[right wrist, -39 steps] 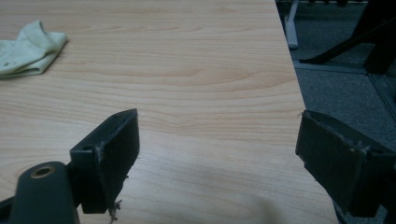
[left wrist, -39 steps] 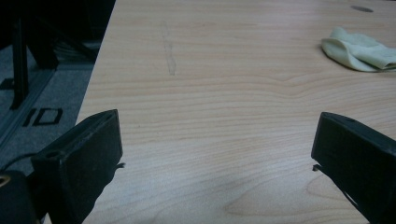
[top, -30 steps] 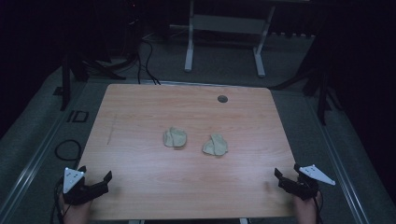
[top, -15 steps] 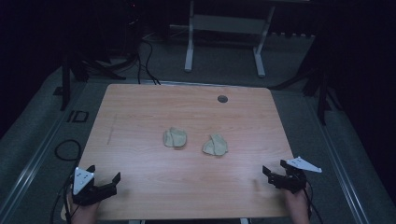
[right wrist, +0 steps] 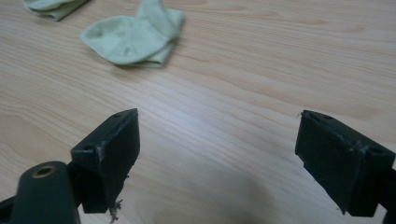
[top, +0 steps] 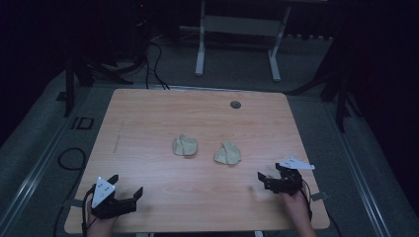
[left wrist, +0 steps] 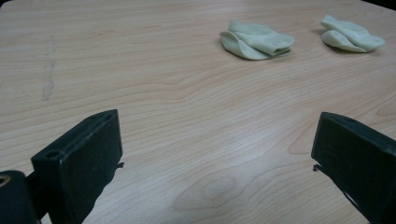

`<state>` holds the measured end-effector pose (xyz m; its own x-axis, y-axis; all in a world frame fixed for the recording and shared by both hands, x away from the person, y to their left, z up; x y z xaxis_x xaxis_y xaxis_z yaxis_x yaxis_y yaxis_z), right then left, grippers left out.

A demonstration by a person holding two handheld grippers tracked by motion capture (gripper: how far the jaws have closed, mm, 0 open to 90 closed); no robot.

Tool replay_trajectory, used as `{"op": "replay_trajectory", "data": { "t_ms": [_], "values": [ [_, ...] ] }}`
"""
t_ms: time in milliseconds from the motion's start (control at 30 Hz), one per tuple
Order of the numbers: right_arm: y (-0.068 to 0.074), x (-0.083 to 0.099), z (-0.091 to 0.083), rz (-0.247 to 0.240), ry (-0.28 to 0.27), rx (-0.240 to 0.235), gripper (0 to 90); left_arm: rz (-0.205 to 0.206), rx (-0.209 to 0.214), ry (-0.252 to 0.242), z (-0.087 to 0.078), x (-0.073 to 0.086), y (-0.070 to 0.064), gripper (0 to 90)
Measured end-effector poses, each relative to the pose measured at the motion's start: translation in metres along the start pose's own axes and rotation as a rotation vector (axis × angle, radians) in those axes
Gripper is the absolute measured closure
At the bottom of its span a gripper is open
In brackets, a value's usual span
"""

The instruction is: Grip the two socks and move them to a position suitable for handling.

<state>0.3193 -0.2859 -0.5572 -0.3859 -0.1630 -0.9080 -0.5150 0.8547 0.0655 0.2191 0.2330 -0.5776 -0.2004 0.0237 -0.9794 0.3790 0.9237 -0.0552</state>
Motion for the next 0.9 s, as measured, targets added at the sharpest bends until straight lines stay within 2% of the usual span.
{"op": "replay_trajectory", "data": {
  "t_ms": [233, 333, 367, 433, 500, 533, 567, 600, 667, 700, 733, 800, 833, 900],
  "values": [
    [0.017, -0.01, 0.024, -0.002, 0.018, -0.037, 13.4, -0.011, 0.011, -0.001, 0.0, 0.001, 0.001, 2.1],
    [0.027, -0.02, 0.038, 0.02, 0.012, -0.062, 13.0, -0.011, 0.012, 0.002, 0.0, 0.001, 0.001, 2.1],
    [0.027, -0.02, 0.038, 0.02, 0.012, -0.062, 13.0, -0.011, 0.012, 0.002, 0.0, 0.001, 0.001, 2.1],
    [0.032, -0.025, 0.046, -0.005, 0.03, -0.024, 13.1, -0.011, 0.014, 0.004, 0.0, 0.001, 0.001, 2.1],
    [0.035, -0.028, 0.05, -0.017, 0.033, -0.025, 13.1, -0.011, 0.016, 0.004, 0.001, 0.001, 0.001, 2.1],
    [0.041, -0.036, 0.061, -0.016, 0.037, -0.067, 13.1, -0.01, 0.016, 0.004, 0.001, 0.001, 0.001, 2.1],
    [0.041, -0.036, 0.061, -0.016, 0.037, -0.067, 13.1, -0.01, 0.016, 0.004, 0.001, 0.001, 0.001, 2.1],
    [0.045, -0.04, 0.068, -0.024, 0.048, -0.076, 16.5, -0.011, 0.017, 0.004, 0.001, 0.001, 0.001, 2.1],
    [0.045, -0.04, 0.068, -0.024, 0.048, -0.076, 16.5, -0.012, 0.018, 0.003, 0.001, 0.001, 0.001, 2.1],
    [0.047, -0.042, 0.071, -0.022, 0.056, -0.084, 19.7, -0.013, 0.018, 0.004, 0.001, 0.001, 0.002, 2.1],
    [0.05, -0.046, 0.079, -0.025, 0.065, -0.095, 23.8, -0.015, 0.018, 0.004, 0.001, 0.001, 0.002, 2.1],
    [0.053, -0.05, 0.087, -0.033, 0.07, -0.094, 24.9, -0.015, 0.019, 0.009, 0.001, 0.001, 0.002, 2.1],
    [0.055, -0.052, 0.091, -0.034, 0.075, -0.096, 30.1, -0.014, 0.02, 0.009, 0.001, 0.001, 0.002, 2.1],
    [0.06, -0.054, 0.098, -0.062, 0.091, -0.096, 33.2, -0.012, 0.022, 0.01, 0.002, 0.001, 0.001, 2.1]
  ]
}}
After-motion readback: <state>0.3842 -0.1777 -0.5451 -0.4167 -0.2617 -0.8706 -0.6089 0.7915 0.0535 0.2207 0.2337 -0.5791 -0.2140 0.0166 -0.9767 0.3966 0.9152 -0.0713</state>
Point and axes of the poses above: each handheld gripper's, and its own axes: z roughly forward along the jaws, x roughly out of its underside, y roughly to its left, the point moved 2 cm from there along z, roughly forward along the jaws, and after that the axes turned 13 degrees about -y, right-handed, at the moved point
